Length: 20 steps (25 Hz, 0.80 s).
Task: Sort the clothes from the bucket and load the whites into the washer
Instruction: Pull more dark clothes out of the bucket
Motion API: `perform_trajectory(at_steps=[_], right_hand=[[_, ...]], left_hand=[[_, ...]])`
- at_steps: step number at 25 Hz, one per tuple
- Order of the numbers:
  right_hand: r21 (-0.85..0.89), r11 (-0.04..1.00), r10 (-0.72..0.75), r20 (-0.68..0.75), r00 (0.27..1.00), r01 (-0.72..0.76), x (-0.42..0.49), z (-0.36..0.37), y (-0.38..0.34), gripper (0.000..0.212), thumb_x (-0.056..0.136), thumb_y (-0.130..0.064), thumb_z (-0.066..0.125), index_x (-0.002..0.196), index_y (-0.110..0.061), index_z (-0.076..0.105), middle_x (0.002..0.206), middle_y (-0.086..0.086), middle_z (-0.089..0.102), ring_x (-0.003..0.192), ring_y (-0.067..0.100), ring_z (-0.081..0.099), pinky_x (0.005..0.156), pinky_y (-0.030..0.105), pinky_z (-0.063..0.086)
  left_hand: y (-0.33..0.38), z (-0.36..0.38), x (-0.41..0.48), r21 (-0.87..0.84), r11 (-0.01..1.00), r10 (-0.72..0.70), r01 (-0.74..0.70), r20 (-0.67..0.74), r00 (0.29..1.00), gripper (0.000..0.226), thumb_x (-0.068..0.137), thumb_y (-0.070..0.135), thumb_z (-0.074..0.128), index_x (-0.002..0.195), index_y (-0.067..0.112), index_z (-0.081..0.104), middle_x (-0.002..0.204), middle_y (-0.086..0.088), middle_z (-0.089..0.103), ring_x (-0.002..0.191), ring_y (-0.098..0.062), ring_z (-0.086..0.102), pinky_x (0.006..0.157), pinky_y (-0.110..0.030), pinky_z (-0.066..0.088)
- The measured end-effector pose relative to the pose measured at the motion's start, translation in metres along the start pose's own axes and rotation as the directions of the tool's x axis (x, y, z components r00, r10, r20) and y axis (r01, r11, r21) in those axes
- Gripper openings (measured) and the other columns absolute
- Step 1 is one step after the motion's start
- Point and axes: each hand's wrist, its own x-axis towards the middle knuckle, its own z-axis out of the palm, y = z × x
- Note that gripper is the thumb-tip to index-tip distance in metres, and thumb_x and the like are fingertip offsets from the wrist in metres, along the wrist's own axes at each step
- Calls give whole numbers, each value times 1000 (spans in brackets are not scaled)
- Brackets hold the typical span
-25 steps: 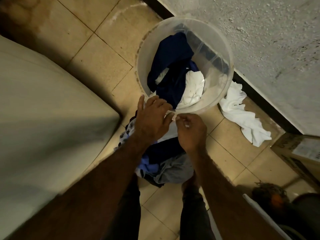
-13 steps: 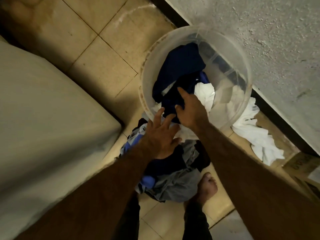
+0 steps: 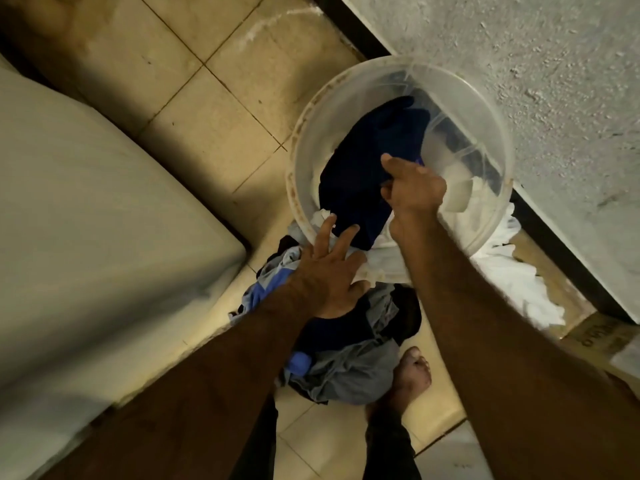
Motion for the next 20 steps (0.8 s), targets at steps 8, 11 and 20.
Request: perform_trajectory(at_steps=[8, 11, 20], right_hand=[[65, 973, 230, -132, 964, -223, -66, -50, 50, 12, 79, -11, 66, 70, -18, 68, 81, 9, 63, 62, 22, 53, 48, 27, 43], [29, 999, 36, -73, 997, -34, -87, -62, 49, 40, 84, -5, 70, 47, -21, 68, 55, -7, 61, 56, 11, 56, 53, 22, 47], [-107, 919, -313, 383, 869, 378, -164, -93, 41, 54, 77, 12, 48, 42, -29, 42, 40, -16, 38, 40, -1, 33, 45, 13, 29]], left_hand=[[5, -17, -1, -199, 980, -5, -8, -66, 998, 58, 88, 44, 54, 137, 12, 56, 150, -16, 45, 147, -43, 26, 116, -53, 31], [13, -21, -21, -689, 725, -337, 7, -346, 876, 34, 86, 30, 54, 110, 11, 70, 114, -10, 72, 110, -30, 65, 97, -38, 51], [62, -53, -48, -960, -270, -545, 77, 218, 810, 45, 95, 44, 63, 126, 11, 61, 120, -8, 68, 104, -27, 66, 87, -43, 59]])
